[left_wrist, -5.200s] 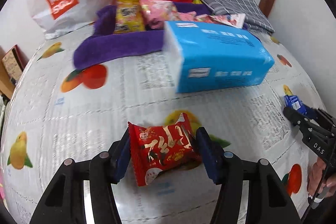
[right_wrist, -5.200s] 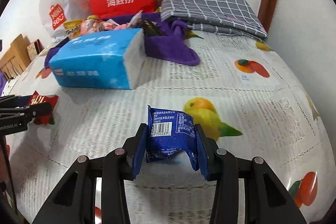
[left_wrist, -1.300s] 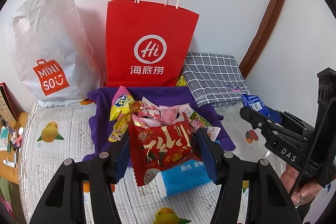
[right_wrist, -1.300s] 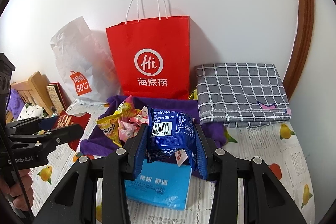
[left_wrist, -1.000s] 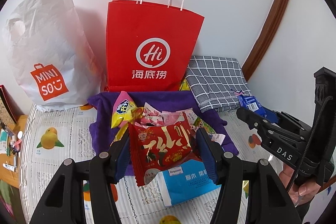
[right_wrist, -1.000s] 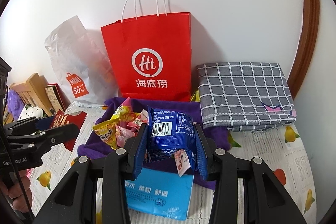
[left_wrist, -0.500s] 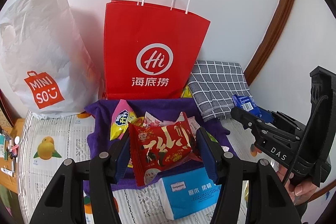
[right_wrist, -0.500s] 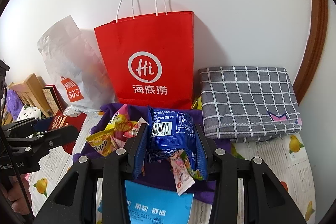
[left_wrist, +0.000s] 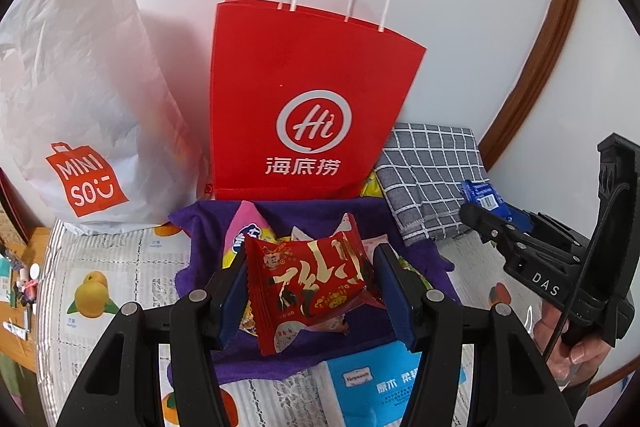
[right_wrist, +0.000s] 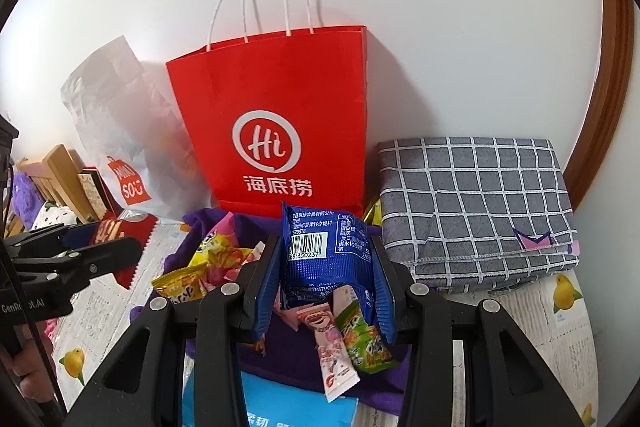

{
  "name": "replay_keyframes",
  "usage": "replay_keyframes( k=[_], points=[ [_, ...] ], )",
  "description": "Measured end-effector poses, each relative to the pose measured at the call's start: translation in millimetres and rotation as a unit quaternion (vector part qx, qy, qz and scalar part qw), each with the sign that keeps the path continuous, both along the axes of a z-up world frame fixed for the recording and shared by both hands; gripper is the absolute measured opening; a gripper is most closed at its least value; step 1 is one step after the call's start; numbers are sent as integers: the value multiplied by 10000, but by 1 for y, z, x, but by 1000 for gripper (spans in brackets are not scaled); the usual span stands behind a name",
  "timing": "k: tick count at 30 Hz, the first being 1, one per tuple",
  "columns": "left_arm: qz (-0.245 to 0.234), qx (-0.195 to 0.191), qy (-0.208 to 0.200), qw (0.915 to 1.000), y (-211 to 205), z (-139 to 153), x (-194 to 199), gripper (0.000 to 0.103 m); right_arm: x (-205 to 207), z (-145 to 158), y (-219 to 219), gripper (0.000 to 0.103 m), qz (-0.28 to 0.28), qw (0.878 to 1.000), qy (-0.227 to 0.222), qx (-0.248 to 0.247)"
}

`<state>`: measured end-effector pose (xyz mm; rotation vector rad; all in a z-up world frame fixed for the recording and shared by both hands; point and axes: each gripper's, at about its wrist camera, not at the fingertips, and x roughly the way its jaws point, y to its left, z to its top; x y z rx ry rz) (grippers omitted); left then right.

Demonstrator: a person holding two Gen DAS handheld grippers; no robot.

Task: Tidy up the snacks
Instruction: 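Lower both held packets toward the snacks on the towel, then open the right tool to drop the blue packet while the left tool releases the red packet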

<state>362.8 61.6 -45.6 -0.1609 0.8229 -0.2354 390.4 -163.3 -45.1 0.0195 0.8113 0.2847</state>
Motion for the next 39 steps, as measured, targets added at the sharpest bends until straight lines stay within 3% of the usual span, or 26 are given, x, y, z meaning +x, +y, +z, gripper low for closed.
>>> replay_keyframes(
  k=[12, 25, 34, 39],
  points=[
    [115, -159, 53, 9998, 13, -7, 19, 57, 19, -20, -9, 42, 95, 9994, 335, 79],
    [82, -127, 301, 9994, 11, -31, 29, 57, 44, -84, 5, 42, 464, 9894, 1356, 234],
    [-201, -170, 496, 9984, -8, -47, 32, 57, 49, -121, 16, 43, 580, 9775, 2019, -209],
    [-324, -144, 584, 9977, -19, -56, 34, 57, 47, -122, 18, 47, 734, 9753, 2062, -311]
  ],
)
